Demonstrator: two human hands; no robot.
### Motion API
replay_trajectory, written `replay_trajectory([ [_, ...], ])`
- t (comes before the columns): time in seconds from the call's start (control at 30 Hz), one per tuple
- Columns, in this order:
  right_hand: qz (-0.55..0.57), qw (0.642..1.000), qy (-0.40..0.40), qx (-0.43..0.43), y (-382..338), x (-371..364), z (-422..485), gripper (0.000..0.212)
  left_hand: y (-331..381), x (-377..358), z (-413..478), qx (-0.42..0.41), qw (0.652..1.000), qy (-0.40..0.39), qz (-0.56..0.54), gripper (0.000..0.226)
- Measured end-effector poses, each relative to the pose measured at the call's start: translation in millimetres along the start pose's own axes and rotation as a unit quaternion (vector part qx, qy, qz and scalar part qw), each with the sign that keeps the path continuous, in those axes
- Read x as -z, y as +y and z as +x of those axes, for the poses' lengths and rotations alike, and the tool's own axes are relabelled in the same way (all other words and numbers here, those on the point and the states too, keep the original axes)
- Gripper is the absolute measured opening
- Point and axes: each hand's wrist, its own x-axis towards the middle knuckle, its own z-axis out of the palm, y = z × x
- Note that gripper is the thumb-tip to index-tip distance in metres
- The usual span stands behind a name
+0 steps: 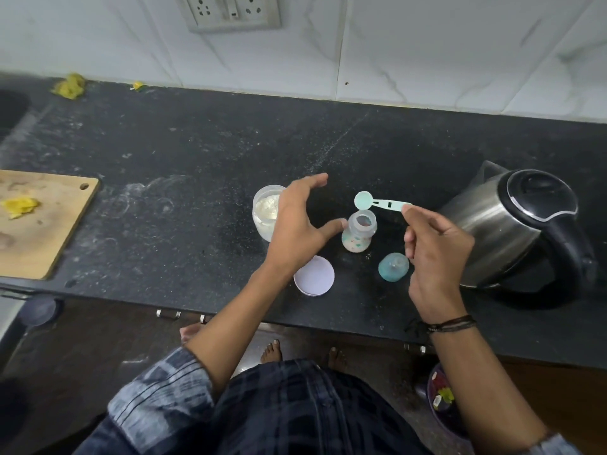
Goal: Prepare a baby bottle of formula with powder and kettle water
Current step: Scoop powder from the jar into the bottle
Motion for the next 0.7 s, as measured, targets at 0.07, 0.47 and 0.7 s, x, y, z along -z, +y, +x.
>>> replay_trajectory([
  [0.07, 0.009, 1.000, -0.008, -0.020, -3, -11, -4, 0.011, -1, 18, -1, -0.002, 0.999, 0.040, 0.002, 0.074],
  [0.47, -0.103, 0.987, -0.123, -0.024, 3, -98, -26, 0.008, -49, 77, -10, 0.157, 0.987, 0.047, 0.006, 0.092],
  [0.7, -0.211, 0.963, -0.163, 0.033, 21, -134, -22, 0.020, -58, 80, -8, 0.187, 0.982, 0.018, 0.025, 0.096],
])
